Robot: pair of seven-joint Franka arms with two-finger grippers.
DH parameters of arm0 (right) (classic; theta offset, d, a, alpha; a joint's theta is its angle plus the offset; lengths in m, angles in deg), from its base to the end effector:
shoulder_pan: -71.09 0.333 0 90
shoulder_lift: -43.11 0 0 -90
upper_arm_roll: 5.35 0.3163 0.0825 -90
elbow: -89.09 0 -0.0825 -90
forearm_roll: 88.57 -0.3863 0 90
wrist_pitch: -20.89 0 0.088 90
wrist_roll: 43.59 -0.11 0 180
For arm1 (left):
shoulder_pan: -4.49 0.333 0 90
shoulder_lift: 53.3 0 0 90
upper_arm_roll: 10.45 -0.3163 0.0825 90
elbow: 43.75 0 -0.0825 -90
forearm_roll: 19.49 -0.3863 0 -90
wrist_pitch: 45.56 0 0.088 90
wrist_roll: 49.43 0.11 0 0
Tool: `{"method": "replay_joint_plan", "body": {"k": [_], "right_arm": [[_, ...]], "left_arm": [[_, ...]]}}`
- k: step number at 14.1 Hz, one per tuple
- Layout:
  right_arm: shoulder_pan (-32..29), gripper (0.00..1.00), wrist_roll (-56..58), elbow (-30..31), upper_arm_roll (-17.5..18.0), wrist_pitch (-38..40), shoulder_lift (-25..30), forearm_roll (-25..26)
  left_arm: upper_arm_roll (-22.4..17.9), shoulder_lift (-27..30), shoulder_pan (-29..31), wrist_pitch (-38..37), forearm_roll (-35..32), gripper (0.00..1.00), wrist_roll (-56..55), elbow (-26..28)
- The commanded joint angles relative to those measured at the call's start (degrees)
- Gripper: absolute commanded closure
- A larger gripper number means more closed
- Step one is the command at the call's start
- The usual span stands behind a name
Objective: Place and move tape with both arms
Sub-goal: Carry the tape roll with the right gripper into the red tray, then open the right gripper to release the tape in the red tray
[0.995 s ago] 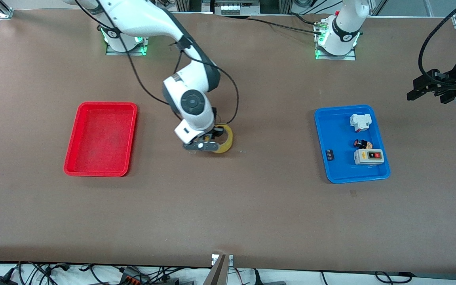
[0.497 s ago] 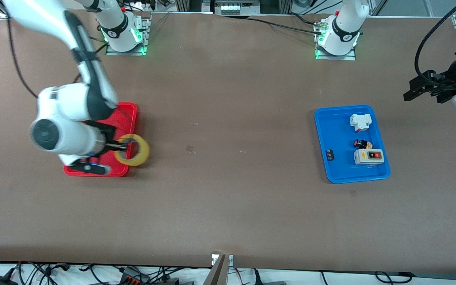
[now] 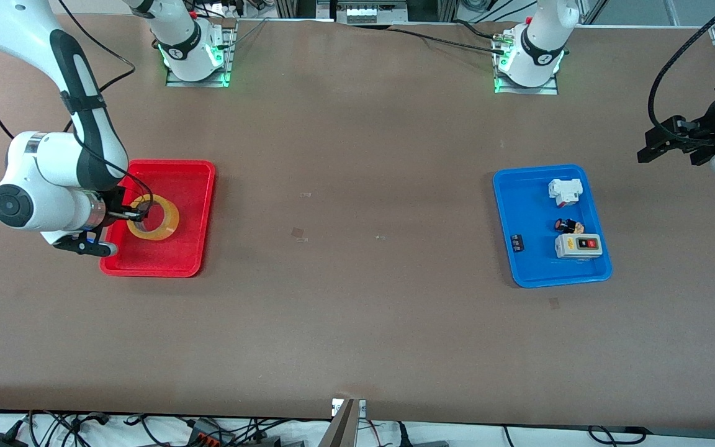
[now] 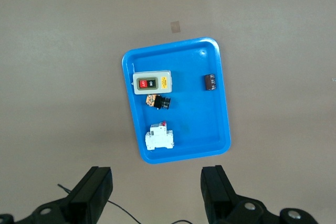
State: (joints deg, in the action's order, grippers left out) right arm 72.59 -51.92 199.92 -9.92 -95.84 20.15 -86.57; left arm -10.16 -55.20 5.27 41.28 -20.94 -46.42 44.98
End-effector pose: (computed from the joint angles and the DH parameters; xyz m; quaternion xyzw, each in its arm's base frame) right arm 0.5864 -0.0323 0.2541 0.9847 -0.0874 -0.1462 0.0368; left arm 0.5606 0.0077 0.6091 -0.9991 0.0217 0.0334 0.0116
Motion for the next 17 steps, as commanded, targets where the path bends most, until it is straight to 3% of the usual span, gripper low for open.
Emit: {"method": "replay_joint_plan", "body": {"k": [1, 6, 7, 8, 9, 10, 13, 17], "right_arm": [[-0.4, 1.0, 1.1, 7.7, 0.8, -5.8, 4.6, 1.2], [-1.2, 0.98, 1.6, 12.1, 0.8, -12.7, 5.0, 2.8], [-1.2, 0.91, 1.5, 12.8, 0.8, -13.5, 5.0, 2.8], [-1.3, 0.65, 1.5, 12.8, 0.8, -13.4, 5.0, 2.8], [-1.6, 0.13, 1.3, 12.7, 0.8, -13.1, 5.1, 2.8], [-1.6, 0.0, 1.0, 12.2, 0.9, -12.0, 6.2, 2.8], [-0.8, 0.0, 0.9, 6.2, 1.5, -1.2, 11.3, 2.8], [0.3, 0.0, 1.9, -15.6, 1.7, 19.6, 10.5, 1.9]], "left_arm": [[0.4, -0.1, 0.0, 0.1, -0.9, 0.0, -0.6, -0.5], [0.4, -0.2, 0.0, -0.2, -0.8, 0.0, -0.6, -0.4], [0.4, -0.2, 0.0, -0.2, -0.8, 0.0, -0.6, -0.4], [0.4, -0.2, 0.0, -0.2, -0.8, 0.0, -0.6, -0.4], [0.4, -0.2, 0.0, -0.2, -0.8, 0.0, -0.6, -0.4], [0.4, -0.3, 0.0, -0.3, -0.8, 0.0, -0.6, -0.4], [0.4, -0.5, -0.1, -0.3, -0.8, 0.0, -0.6, -0.3], [0.5, -0.6, -0.2, -0.3, -0.8, 0.0, -0.6, -0.3]]}}
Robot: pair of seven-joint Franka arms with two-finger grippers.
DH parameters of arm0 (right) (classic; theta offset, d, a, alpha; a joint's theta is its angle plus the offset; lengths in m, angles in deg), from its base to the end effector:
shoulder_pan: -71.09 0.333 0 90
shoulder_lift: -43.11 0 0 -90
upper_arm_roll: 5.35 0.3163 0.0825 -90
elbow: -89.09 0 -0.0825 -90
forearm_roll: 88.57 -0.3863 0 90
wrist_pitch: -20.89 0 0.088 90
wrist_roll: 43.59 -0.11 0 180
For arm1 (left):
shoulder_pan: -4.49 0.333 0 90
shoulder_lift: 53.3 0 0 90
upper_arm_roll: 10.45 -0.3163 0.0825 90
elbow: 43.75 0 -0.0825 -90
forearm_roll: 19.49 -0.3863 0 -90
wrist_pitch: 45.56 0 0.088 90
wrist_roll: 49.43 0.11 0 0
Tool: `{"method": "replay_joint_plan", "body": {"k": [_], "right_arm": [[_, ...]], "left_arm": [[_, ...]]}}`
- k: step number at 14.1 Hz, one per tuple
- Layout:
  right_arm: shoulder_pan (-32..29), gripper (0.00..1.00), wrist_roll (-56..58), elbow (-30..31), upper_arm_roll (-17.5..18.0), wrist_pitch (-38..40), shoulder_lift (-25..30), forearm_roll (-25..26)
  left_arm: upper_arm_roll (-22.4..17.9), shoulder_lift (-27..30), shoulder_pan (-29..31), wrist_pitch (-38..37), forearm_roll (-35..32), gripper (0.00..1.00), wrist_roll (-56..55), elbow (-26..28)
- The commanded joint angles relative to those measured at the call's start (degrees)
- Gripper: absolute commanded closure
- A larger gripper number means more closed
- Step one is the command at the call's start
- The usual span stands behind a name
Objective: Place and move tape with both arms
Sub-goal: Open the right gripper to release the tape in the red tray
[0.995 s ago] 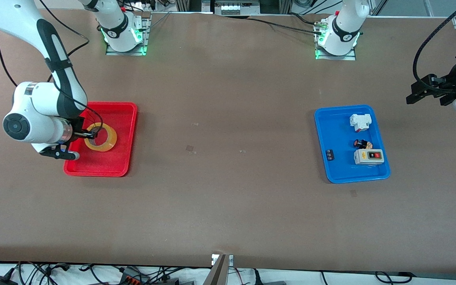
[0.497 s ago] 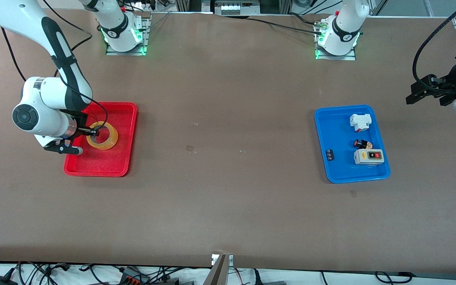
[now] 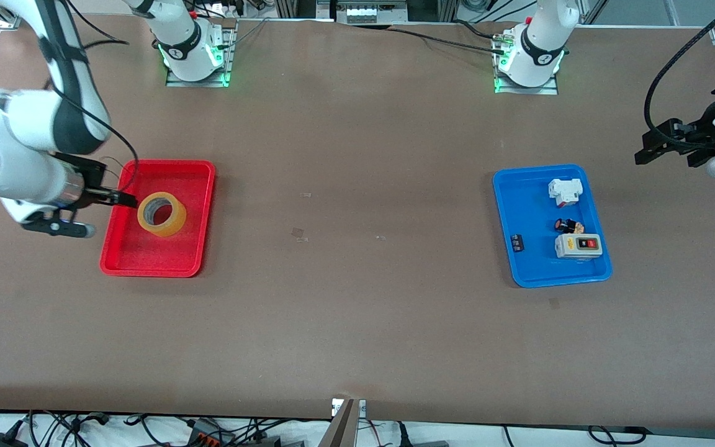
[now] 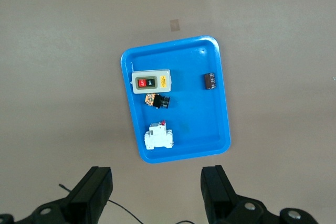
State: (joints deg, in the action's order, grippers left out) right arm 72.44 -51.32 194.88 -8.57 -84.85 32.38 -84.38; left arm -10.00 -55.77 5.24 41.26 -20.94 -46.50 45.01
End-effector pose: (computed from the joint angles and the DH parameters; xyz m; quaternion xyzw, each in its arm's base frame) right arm 0.5879 -0.0239 0.4056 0.9923 -0.0701 -0.0916 0.0441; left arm 0.5633 0.0059 0.6032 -0.9989 0.0227 0.0388 0.0114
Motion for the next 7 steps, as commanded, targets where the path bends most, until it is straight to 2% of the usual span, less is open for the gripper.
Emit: {"method": "replay_joint_plan", "body": {"k": [1, 3, 7], "right_arm": [[1.3, 0.0, 1.5, -14.4, 0.5, 11.3, -1.9, -0.3], [2.1, 0.0, 1.5, -21.0, 0.6, 14.6, -2.1, -0.8], [1.4, 0.0, 1.7, -26.0, 0.0, 14.2, -3.5, -5.2]], "left_arm": [[0.3, -0.1, -0.1, -0.2, -0.8, 0.0, -0.6, -0.3], [0.3, -0.1, -0.1, -0.2, -0.7, 0.0, -0.5, -0.3], [0.3, 0.0, -0.1, -0.4, -0.7, 0.0, -0.5, -0.4]]}}
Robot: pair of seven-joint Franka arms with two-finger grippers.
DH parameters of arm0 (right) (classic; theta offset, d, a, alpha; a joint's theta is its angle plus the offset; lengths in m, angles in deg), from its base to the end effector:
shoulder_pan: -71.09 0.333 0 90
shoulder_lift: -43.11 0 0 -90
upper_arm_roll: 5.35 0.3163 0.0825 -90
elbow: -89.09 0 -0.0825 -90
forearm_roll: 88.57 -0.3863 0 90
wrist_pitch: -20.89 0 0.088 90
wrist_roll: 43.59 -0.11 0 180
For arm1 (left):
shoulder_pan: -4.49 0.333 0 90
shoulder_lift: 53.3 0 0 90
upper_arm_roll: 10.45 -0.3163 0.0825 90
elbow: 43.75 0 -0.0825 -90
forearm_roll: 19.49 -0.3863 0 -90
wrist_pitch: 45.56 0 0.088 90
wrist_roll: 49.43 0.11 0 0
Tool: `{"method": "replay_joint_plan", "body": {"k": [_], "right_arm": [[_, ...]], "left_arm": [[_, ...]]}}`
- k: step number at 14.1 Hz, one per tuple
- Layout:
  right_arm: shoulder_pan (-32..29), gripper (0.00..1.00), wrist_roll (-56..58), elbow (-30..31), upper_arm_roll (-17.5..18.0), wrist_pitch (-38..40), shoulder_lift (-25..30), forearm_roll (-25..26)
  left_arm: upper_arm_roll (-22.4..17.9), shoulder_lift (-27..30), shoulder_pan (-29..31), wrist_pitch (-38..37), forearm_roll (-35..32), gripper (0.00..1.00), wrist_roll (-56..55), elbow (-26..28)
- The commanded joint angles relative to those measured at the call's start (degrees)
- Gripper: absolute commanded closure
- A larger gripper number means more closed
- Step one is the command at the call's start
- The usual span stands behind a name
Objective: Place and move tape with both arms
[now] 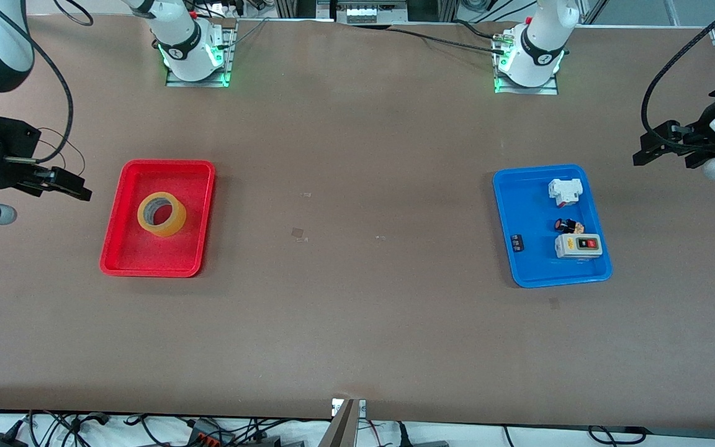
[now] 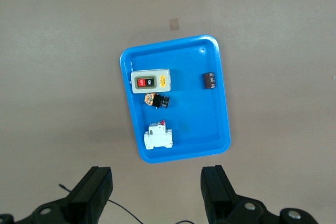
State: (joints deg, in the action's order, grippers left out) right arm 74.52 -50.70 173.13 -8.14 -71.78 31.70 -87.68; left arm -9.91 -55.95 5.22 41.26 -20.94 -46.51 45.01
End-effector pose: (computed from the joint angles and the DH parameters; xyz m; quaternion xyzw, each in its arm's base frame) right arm 0.6183 0.0080 0.5582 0.9981 -0.0555 -0.0232 0.0142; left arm 0.5642 0.0049 0.6015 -0.9988 0.0236 0.0404 0.0113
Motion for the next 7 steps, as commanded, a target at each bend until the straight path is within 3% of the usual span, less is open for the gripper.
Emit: {"method": "replay_joint_plan", "body": {"k": [1, 3, 7], "right_arm": [[-0.9, 0.0, 1.7, -6.1, -0.6, 1.2, -4.2, -2.0], [-2.2, 0.0, 6.1, -8.9, -0.5, 0.9, -5.8, -2.1], [-5.1, 0.0, 8.7, -8.8, 0.2, 1.4, -5.2, -2.1]], "left_arm": [[0.3, 0.2, -0.2, -0.4, -0.8, 0.0, -0.5, -0.5], [0.3, 0.2, -0.3, -0.4, -0.7, 0.0, -0.5, -0.5], [0.3, 0.3, -0.1, -0.5, -0.7, 0.0, -0.5, -0.6]]}}
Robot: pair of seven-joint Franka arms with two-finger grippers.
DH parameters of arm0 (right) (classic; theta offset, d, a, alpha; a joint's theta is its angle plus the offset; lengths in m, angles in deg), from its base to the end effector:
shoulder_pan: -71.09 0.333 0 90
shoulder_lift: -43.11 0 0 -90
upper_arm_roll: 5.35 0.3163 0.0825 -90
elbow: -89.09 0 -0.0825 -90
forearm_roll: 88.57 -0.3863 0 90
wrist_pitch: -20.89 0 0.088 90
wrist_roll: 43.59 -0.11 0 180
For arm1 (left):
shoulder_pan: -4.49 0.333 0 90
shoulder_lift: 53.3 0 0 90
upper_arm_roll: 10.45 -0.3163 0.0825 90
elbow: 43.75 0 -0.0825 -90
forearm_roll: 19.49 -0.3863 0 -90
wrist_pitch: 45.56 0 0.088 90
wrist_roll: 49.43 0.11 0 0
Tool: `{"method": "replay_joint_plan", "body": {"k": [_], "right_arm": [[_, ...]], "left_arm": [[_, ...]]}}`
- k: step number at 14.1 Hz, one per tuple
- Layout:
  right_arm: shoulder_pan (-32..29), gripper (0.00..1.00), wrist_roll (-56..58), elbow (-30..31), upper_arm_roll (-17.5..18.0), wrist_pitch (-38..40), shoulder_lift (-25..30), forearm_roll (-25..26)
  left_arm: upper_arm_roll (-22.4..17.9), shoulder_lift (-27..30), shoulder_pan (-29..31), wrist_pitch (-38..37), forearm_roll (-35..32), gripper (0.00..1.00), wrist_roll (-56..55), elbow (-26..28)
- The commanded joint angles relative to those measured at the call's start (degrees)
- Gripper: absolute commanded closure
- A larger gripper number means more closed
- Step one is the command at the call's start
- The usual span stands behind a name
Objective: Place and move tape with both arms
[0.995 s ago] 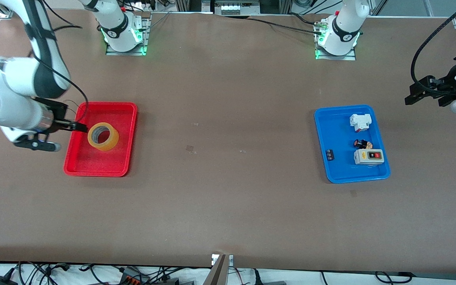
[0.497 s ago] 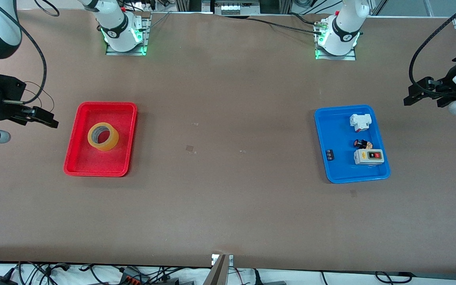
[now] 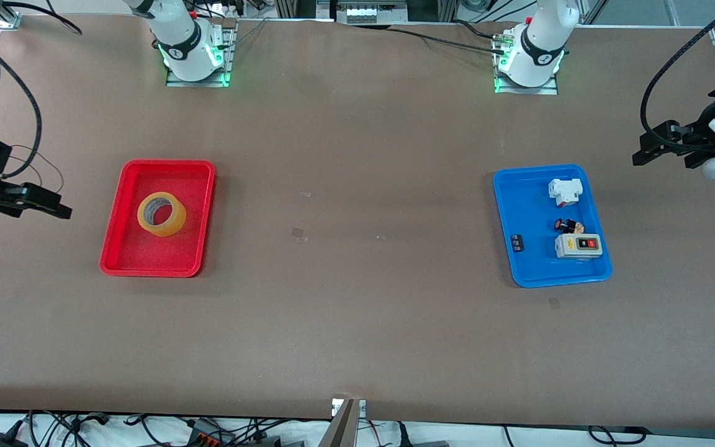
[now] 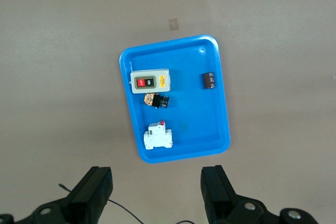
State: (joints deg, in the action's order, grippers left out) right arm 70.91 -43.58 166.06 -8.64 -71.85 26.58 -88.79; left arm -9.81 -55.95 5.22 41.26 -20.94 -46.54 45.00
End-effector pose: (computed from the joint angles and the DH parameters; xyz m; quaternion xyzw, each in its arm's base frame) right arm 0.6453 -0.0335 0.5606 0.9995 -0.0292 -0.0066 0.0061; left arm 0.5642 0.0039 0.6015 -0.9988 0.0242 0.0403 0.0114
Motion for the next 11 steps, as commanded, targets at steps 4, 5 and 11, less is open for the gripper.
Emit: {"method": "replay_joint_plan", "body": {"k": [4, 5, 11], "right_arm": [[-1.8, 0.0, 2.6, -1.6, 0.7, 1.0, 0.4, -1.0], [-1.4, 0.0, 2.6, -1.0, 0.7, 1.1, 0.6, -0.9], [-0.5, 0.0, 2.6, 14.7, 0.7, -4.1, 10.9, -0.1]], "left_arm": [[0.8, 0.4, 0.1, -0.6, -0.7, 0.0, -0.6, -0.6], [0.9, 0.5, 0.2, -0.6, -0.8, 0.0, -0.6, -0.6], [0.9, 0.4, 0.1, -1.0, -0.8, 0.0, -1.3, -0.5]]}}
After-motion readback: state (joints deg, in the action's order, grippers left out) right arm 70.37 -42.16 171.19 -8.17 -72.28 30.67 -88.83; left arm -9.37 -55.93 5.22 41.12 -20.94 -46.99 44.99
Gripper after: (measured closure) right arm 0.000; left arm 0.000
